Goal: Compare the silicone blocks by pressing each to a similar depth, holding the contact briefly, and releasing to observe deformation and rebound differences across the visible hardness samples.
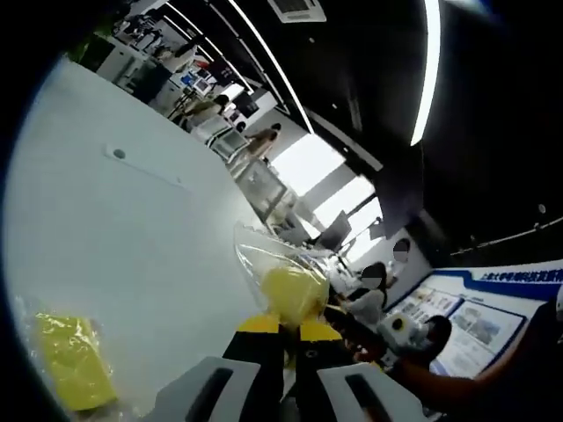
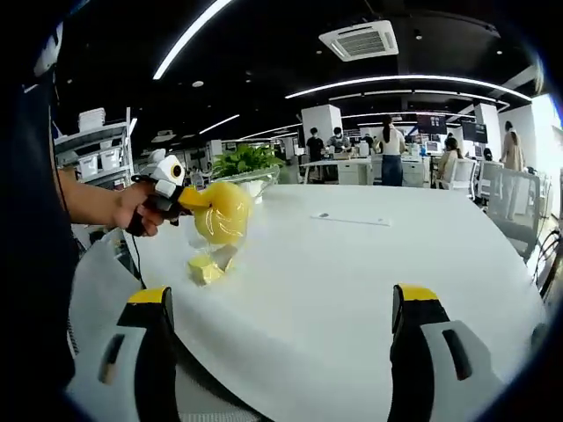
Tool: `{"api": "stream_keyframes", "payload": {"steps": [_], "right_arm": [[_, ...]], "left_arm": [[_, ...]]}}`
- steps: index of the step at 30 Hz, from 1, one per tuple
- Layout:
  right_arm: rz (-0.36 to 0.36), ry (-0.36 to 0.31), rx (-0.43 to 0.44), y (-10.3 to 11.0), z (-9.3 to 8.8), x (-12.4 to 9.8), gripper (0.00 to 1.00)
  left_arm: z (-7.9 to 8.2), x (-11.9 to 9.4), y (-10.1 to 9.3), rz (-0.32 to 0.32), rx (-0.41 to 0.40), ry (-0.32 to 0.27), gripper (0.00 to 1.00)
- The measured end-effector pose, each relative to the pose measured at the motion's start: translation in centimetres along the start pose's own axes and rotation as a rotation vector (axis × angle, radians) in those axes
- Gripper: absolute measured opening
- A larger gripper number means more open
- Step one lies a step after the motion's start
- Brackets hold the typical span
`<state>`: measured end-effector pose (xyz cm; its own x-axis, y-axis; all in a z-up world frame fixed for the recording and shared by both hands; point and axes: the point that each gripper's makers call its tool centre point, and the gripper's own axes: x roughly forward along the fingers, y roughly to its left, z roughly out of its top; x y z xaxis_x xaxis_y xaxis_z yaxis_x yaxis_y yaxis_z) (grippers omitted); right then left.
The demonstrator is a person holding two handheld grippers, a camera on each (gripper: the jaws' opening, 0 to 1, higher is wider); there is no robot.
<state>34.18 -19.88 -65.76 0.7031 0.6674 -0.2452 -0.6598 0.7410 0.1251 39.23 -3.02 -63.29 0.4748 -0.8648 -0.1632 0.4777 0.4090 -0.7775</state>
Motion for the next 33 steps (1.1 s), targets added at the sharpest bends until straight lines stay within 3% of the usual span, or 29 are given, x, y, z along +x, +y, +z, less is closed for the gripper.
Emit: {"api": "stream_keyframes", "payload": {"steps": [12,18,31,33], "right_arm": [[-0.027,0.000,0.026,-0.7,-1.2,-0.8,0.97],[-0.021,0.019,0.036,0.0,-2.3,-0.8,0.97],[-0.026,0.036,0.039,0.0,-2.9,-0.8,0.97],[-0.025,0.035,0.039,0.0,-3.0,-0.8,0.97]], "left_arm": [[-3.9,1.3,4.7,0.082,-0.108,0.075,0.00],[-5.7,2.0,6.5,0.125,-0.173,0.148,0.00],[-6.6,2.5,9.6,0.210,-0.240,0.179,0.00],[-6.9,2.5,10.0,0.228,-0.279,0.185,0.01]]}}
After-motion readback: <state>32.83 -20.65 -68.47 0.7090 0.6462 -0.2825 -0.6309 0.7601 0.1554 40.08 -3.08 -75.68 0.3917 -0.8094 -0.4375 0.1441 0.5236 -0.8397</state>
